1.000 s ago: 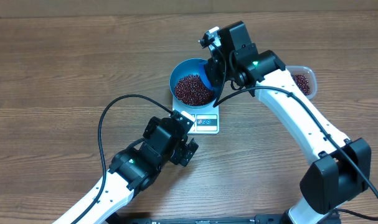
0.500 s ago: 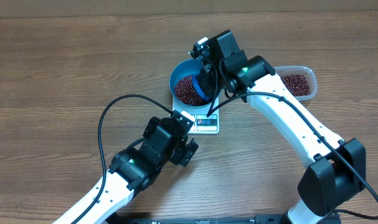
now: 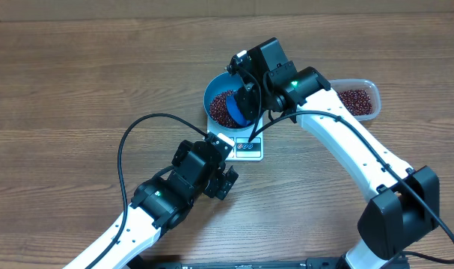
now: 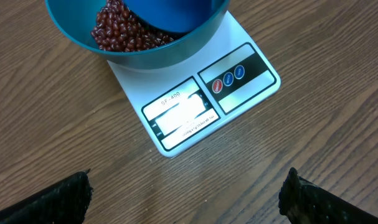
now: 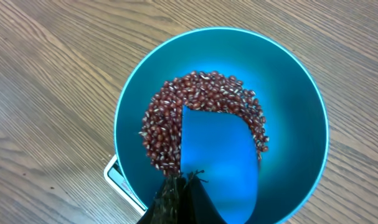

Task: Scoop item into bowl and weigh 150g on scale

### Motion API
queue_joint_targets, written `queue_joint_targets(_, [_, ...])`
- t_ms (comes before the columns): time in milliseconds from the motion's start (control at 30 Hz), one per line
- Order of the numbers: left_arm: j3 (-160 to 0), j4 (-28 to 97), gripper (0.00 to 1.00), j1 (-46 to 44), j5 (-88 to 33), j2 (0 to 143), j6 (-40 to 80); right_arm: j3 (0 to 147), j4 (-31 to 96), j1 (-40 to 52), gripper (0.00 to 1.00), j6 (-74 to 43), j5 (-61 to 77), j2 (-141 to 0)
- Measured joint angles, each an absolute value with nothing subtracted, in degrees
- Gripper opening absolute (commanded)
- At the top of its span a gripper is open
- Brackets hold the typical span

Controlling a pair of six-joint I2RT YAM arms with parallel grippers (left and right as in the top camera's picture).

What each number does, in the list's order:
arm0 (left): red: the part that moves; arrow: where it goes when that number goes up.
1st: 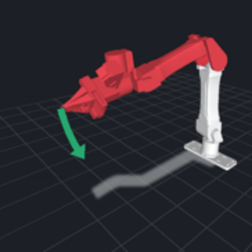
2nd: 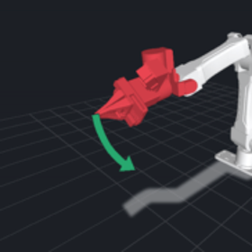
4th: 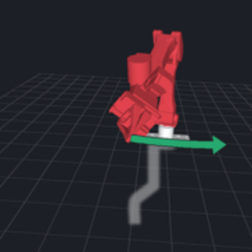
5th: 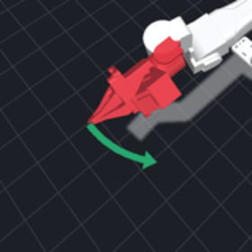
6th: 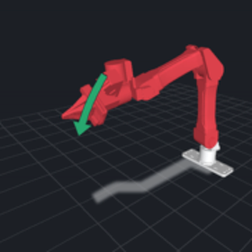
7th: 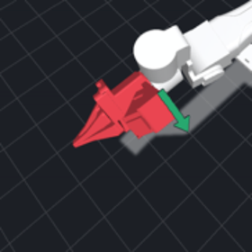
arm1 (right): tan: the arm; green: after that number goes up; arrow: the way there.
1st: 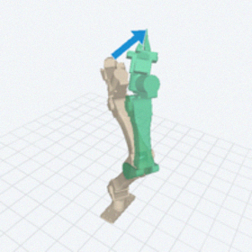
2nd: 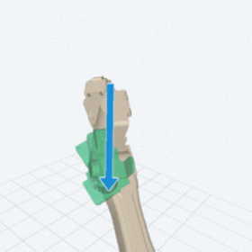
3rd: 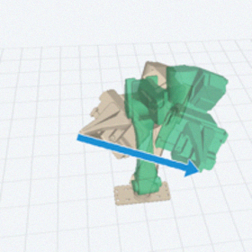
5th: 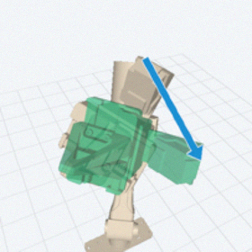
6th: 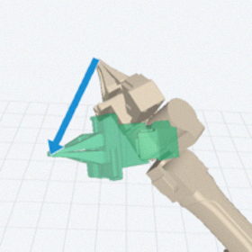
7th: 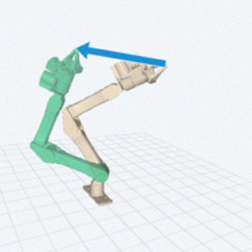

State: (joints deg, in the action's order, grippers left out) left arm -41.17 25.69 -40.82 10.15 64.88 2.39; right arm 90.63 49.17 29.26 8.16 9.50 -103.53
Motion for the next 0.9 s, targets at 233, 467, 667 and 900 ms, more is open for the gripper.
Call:
queue_joint_targets(233, [-41.2, 25.7, 0.99, -40.8, 10.2, 64.9, 2.4, 90.6, 44.6, 29.3, 0.04, 8.1, 9.8, -103.5])
queue_joint_targets(467, [-41.2, 25.7, 1.00, -40.8, 10.2, 64.9, 2.4, 90.6, 41.0, 29.3, 0.04, 8.9, 8.1, -104.4])
queue_joint_targets(667, [-41.2, 25.7, 1.00, -40.8, 10.2, 64.9, 2.4, 90.6, 40.9, 29.3, 0.04, 9.3, 5.4, -107.5])
queue_joint_targets(900, [-41.2, 25.7, 1.00, -40.8, 10.2, 64.9, 2.4, 90.5, 41.9, 29.3, 0.04, 10.3, 4.3, -107.6])
